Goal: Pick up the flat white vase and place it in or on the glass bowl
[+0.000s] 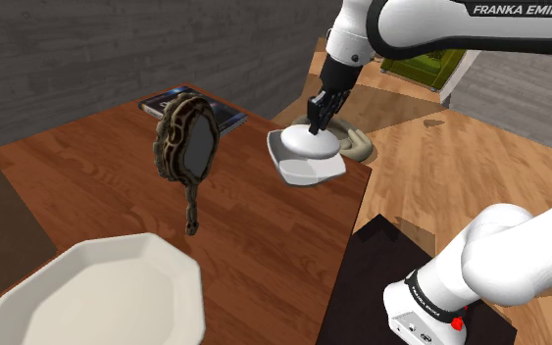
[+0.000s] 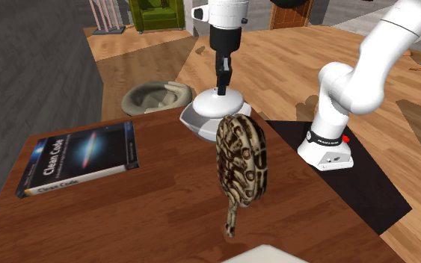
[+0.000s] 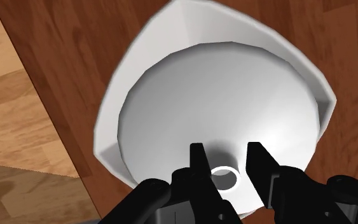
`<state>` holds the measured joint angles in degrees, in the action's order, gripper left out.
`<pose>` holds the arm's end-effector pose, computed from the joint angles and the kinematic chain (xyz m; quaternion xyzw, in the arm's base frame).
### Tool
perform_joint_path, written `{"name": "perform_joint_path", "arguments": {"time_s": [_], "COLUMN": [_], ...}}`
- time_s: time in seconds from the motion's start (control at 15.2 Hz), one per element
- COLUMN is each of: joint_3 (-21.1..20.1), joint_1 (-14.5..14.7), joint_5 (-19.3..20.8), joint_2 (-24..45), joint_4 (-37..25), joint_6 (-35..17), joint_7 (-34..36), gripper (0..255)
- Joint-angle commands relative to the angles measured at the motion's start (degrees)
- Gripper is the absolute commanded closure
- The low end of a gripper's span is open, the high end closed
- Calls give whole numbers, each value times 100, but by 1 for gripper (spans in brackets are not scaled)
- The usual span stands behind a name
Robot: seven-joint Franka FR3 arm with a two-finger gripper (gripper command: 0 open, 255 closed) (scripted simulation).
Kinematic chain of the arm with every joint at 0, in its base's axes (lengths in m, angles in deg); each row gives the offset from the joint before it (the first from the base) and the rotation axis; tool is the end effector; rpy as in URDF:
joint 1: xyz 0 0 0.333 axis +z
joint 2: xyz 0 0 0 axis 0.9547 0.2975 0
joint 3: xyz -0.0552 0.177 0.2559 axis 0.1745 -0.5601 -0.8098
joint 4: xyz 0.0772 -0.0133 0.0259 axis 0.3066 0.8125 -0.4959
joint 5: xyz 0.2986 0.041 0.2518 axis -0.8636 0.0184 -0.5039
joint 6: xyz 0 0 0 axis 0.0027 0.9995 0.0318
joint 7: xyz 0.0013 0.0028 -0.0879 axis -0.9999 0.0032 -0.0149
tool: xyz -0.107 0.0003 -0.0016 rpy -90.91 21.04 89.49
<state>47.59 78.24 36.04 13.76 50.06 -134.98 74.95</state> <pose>0.4236 0.1286 0.5398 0.9978 0.0600 0.0189 0.0204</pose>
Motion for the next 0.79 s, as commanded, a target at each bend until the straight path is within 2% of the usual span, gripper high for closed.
{"name": "perform_joint_path", "arguments": {"time_s": [0.0, 0.53, 0.59, 0.73], "joint_3": [-7, -7, -7, -7], "joint_1": [2, 2, 2, 2], "joint_5": [-1, -1, -1, -1], "joint_2": [13, 13, 13, 12], "joint_4": [136, 136, 135, 136], "joint_6": [-154, -154, -153, -154], "joint_7": [7, 7, 7, 7], "gripper": [255, 255, 0, 0]}}
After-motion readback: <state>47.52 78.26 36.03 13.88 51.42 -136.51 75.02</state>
